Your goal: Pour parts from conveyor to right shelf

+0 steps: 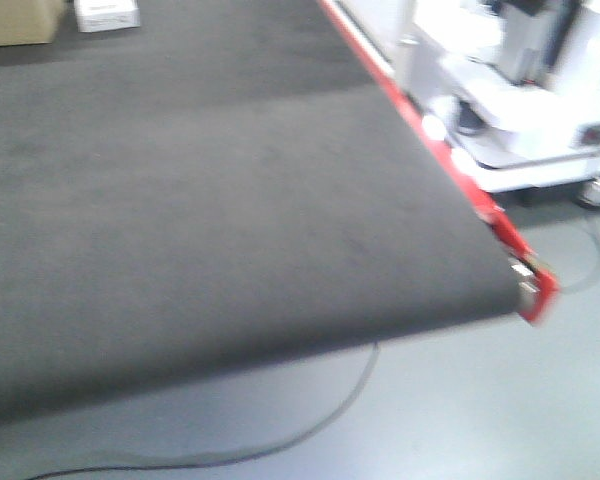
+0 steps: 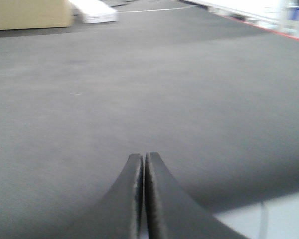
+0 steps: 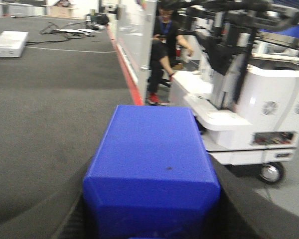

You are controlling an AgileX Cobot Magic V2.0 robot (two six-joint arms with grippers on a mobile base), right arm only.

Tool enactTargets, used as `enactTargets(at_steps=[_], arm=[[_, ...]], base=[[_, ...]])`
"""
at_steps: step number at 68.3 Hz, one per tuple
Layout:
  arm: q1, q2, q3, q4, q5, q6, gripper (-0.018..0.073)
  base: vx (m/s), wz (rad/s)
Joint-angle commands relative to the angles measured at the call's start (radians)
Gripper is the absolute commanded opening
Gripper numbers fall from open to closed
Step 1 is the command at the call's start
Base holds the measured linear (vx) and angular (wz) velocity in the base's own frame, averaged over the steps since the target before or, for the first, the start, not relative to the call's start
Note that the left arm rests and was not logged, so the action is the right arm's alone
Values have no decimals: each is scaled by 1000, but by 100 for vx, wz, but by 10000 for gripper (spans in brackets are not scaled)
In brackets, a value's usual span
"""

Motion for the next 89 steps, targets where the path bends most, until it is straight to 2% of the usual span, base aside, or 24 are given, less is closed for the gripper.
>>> enactTargets(at_steps=[1,53,89], arm=[[-6,15,-28,3,-82,-8,-6],[-6,15,-28,3,-82,-8,-6],[-6,15,-28,3,-82,-8,-6]], base=[[-41,-57],[-42,-47],[-37,-76]])
